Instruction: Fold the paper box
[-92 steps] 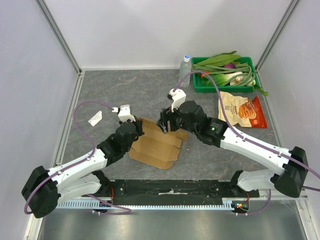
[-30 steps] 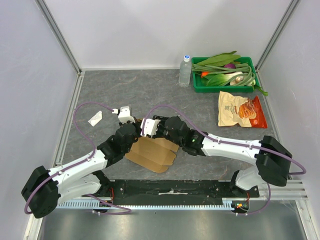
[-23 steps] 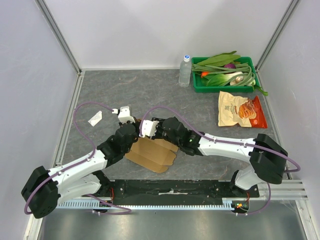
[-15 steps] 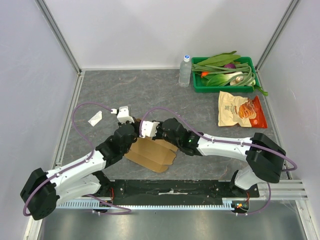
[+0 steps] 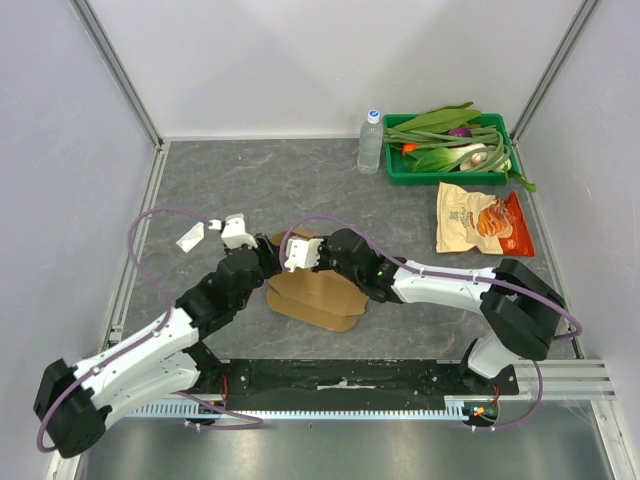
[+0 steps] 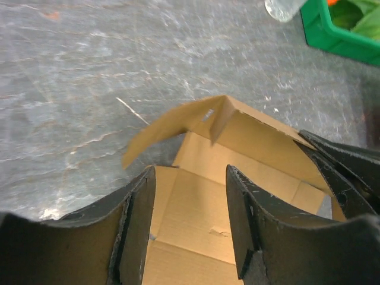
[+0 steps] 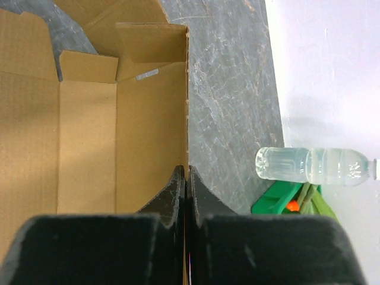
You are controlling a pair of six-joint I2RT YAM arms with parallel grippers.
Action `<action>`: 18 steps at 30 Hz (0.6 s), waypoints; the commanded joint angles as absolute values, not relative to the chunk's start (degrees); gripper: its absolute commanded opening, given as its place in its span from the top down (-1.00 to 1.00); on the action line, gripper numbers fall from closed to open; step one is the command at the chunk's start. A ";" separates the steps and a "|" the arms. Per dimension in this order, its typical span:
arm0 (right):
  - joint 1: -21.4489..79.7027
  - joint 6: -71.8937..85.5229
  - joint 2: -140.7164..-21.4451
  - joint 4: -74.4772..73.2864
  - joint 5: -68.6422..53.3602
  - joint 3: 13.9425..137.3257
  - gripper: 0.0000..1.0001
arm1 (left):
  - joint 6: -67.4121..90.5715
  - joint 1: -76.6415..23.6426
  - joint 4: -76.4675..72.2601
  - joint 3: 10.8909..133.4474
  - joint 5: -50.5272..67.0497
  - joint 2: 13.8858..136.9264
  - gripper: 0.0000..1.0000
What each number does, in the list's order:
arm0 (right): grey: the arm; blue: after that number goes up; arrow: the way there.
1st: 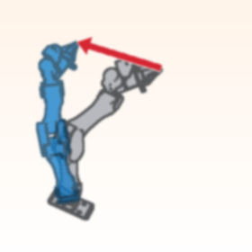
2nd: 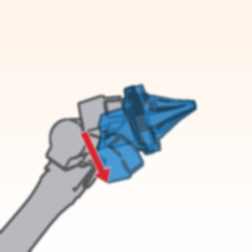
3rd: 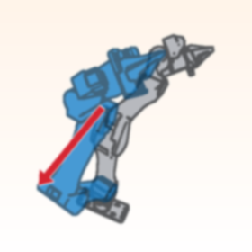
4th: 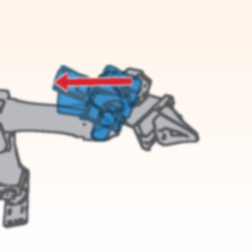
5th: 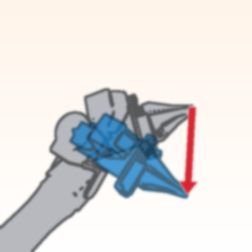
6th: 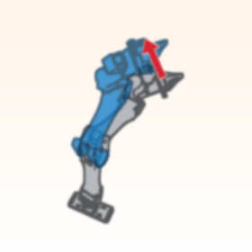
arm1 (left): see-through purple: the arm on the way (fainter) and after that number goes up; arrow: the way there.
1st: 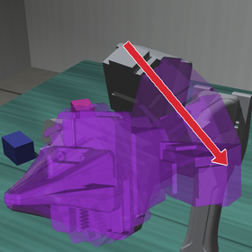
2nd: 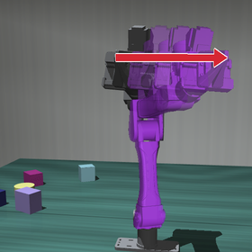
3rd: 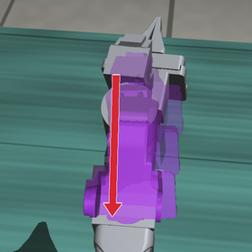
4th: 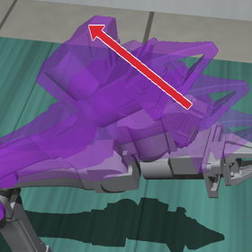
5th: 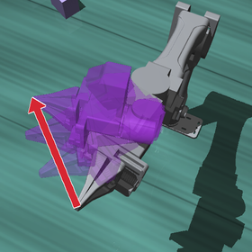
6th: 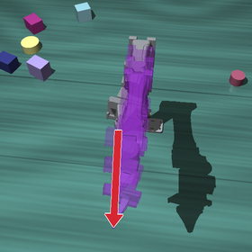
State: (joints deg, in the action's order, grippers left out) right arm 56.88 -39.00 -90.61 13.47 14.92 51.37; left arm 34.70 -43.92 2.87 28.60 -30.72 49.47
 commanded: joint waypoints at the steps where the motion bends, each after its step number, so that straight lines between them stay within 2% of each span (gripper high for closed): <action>1: 56.51 -45.52 -88.77 15.20 14.76 50.54 1.00 | 40.07 -40.44 10.80 29.28 -32.34 41.32 -0.15; 6: 56.69 -48.07 -87.72 18.18 15.38 47.47 1.00 | 45.52 -31.92 11.25 26.37 -31.21 37.35 -0.15; 9: 56.95 -48.78 -87.01 20.12 16.17 45.53 1.00 | 47.28 -23.75 7.92 25.14 -24.10 40.86 -0.08; 12: 56.95 -48.60 -86.40 20.83 16.00 44.83 1.00 | 47.37 -17.33 3.70 26.27 -16.19 49.80 0.00; 16: 56.95 -47.55 -86.22 21.27 15.65 45.09 1.00 | 42.90 -15.38 -3.86 30.05 -2.07 62.64 0.35; 18: 57.04 -47.37 -86.31 21.44 15.47 45.26 1.00 | 41.75 -15.38 -4.39 31.90 2.17 68.63 0.39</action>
